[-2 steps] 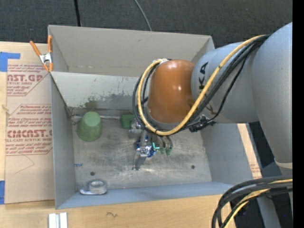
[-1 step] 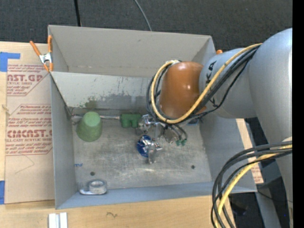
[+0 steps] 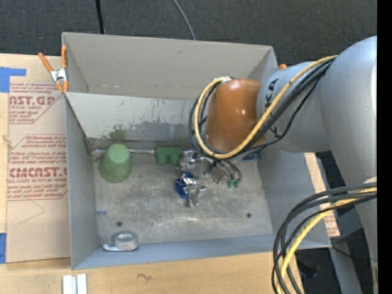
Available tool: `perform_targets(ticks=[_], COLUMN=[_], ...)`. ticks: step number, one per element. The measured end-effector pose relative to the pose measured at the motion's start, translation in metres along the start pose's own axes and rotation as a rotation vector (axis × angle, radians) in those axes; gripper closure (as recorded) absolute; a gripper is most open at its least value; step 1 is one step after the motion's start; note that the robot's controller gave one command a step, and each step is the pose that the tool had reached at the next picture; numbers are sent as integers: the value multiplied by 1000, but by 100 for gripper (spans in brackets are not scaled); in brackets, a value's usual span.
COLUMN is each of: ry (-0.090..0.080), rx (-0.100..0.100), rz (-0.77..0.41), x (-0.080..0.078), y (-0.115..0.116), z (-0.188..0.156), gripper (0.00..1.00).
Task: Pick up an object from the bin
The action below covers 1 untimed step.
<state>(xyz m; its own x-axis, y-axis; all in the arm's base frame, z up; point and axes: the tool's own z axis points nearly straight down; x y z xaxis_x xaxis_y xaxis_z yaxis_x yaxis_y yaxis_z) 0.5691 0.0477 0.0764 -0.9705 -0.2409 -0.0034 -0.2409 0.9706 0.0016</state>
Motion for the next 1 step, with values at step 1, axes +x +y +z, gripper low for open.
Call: perform_targets(ticks=[1], ry=[-4], rx=[3], rz=[-246], x=[31], y=[-14], z=[-135], gripper=[100])
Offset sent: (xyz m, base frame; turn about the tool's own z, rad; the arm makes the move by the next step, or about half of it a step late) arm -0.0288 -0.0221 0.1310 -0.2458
